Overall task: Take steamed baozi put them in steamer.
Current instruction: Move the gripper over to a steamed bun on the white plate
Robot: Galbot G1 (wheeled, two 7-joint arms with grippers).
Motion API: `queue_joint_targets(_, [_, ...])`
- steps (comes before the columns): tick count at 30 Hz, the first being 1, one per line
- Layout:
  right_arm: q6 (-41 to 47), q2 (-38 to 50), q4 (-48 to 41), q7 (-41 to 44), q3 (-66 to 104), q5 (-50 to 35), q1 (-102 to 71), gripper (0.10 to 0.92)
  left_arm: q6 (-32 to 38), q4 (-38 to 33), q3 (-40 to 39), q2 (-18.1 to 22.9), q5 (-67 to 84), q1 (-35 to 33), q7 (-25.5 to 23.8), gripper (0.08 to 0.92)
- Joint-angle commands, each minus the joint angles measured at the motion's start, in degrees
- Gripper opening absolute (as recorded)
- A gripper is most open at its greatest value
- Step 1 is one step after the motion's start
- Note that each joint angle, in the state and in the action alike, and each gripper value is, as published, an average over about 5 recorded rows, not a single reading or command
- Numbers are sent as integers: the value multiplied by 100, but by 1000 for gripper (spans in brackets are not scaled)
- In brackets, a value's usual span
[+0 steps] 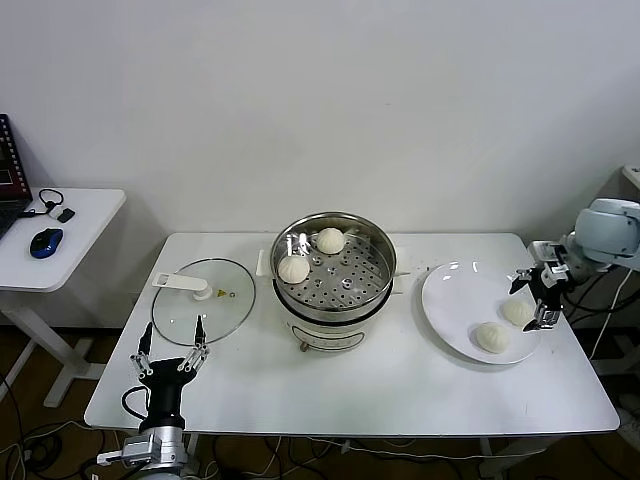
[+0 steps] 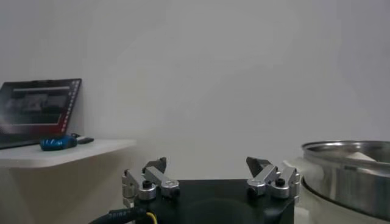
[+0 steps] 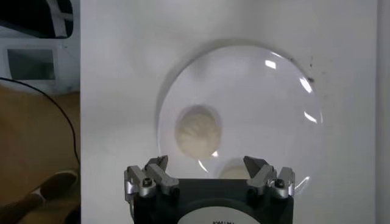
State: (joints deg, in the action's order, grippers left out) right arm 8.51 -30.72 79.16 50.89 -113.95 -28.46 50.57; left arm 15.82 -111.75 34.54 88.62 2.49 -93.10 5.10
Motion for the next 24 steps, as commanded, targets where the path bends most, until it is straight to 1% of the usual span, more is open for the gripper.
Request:
queue_joint_targets(1, [-74, -22, -488, 42, 1185, 323, -1616, 823, 3, 90, 29, 62, -74, 28, 2, 823])
queue_joint_targets(9, [-154, -290, -981, 82, 1579, 467, -2057, 823, -11, 172, 65, 63, -55, 89, 1, 823])
queue_joint_targets(24, [-335, -732, -1524, 257, 1740, 468, -2331, 823, -51, 322, 138, -19, 58, 187, -13, 823])
